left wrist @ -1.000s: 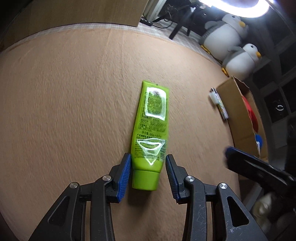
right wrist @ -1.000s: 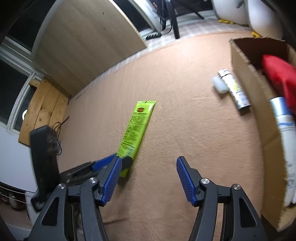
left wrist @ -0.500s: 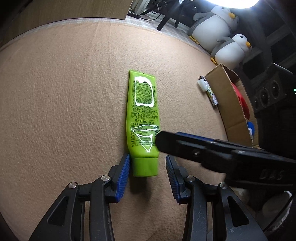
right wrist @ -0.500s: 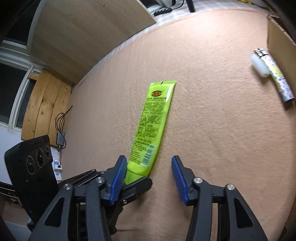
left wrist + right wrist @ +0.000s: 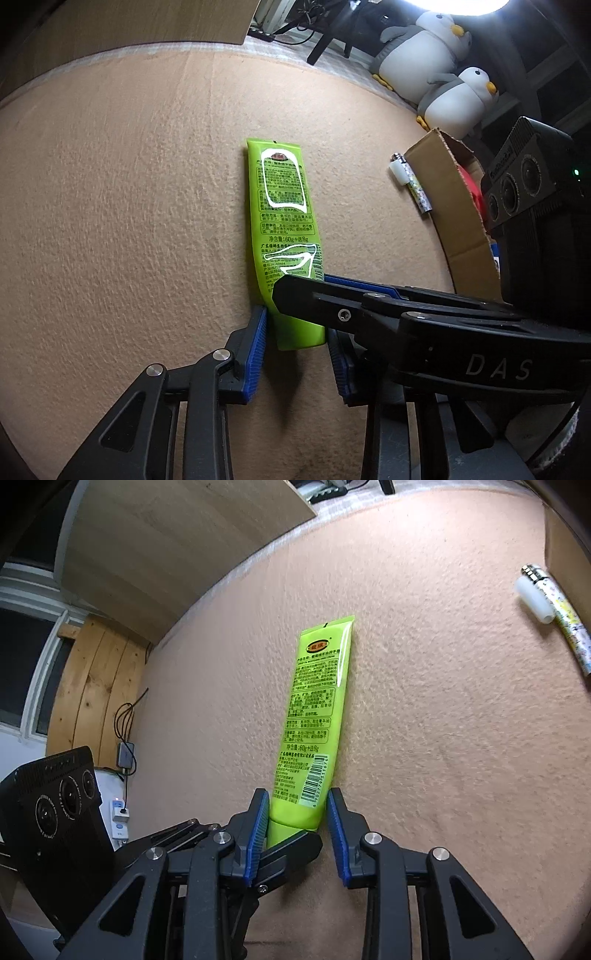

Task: Organize objects
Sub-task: 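Grasp the green tube's cap end with the left gripper and lift it, then carry the green tube into the box and open the left gripper, then move the left gripper to the patterned lighter on the mat, then grasp the lighter with the left gripper while the right gripper grasps the white cap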

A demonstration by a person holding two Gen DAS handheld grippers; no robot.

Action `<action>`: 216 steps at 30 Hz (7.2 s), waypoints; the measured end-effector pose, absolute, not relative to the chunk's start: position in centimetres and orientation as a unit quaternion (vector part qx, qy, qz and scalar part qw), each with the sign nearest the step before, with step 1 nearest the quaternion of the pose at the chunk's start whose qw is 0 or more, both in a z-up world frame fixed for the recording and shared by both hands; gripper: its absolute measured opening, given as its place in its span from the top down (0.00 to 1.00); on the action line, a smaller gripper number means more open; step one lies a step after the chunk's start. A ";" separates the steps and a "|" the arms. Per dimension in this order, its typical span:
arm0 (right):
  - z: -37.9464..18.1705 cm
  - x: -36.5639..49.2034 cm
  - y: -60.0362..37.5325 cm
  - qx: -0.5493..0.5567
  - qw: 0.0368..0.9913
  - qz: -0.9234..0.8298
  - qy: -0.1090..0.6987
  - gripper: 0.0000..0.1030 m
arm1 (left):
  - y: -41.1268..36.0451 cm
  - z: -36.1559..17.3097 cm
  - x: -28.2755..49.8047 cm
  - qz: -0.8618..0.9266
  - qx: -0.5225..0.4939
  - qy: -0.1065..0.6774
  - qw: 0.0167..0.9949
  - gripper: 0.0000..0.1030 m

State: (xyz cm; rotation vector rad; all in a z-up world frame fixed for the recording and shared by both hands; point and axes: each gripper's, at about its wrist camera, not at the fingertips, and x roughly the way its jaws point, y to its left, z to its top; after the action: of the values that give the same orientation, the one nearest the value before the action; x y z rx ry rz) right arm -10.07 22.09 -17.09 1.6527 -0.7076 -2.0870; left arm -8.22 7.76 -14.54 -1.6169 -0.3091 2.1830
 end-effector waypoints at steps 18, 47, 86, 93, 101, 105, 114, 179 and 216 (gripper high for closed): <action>-8.6 -6.1 32.5 0.506 0.122 -0.817 -0.249 0.72 | 17.9 -6.9 -7.5 0.798 -0.520 -0.081 0.293 0.67; -8.2 1.9 45.2 0.468 -0.007 -0.839 -0.279 0.63 | 27.0 -6.5 -9.0 0.793 -0.518 -0.042 0.318 0.48; -11.2 5.3 48.6 0.497 -0.063 -0.803 -0.323 0.62 | 27.2 -15.0 -26.5 0.788 -0.557 -0.005 0.263 0.51; -11.3 5.4 48.4 0.500 -0.069 -0.800 -0.325 0.62 | 27.8 -14.9 -25.2 0.794 -0.543 0.043 0.272 0.53; -10.9 5.5 48.0 0.495 -0.065 -0.803 -0.325 0.62 | 27.3 -14.4 -22.6 0.802 -0.520 0.104 0.276 0.53; -10.5 5.6 47.7 0.492 -0.061 -0.806 -0.324 0.62 | 26.6 -14.6 -20.6 0.799 -0.515 0.135 0.279 0.53; -9.4 4.8 45.3 0.490 -0.034 -0.815 -0.307 0.60 | 22.2 -14.9 -16.9 0.801 -0.519 0.123 0.271 0.54; -15.8 -15.5 27.4 0.570 0.067 -0.816 -0.071 0.61 | 14.1 -15.0 -13.0 0.811 -0.550 -0.033 0.196 0.52; -10.7 -10.2 30.5 0.512 0.145 -0.842 -0.085 0.90 | 13.2 -12.5 -12.0 0.817 -0.551 -0.030 0.168 0.76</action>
State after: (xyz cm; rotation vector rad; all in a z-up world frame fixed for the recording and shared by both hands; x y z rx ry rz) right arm -10.16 30.51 -10.74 1.4757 -0.2441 -2.4263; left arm -12.01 13.20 -12.49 -1.5674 -0.0845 2.3242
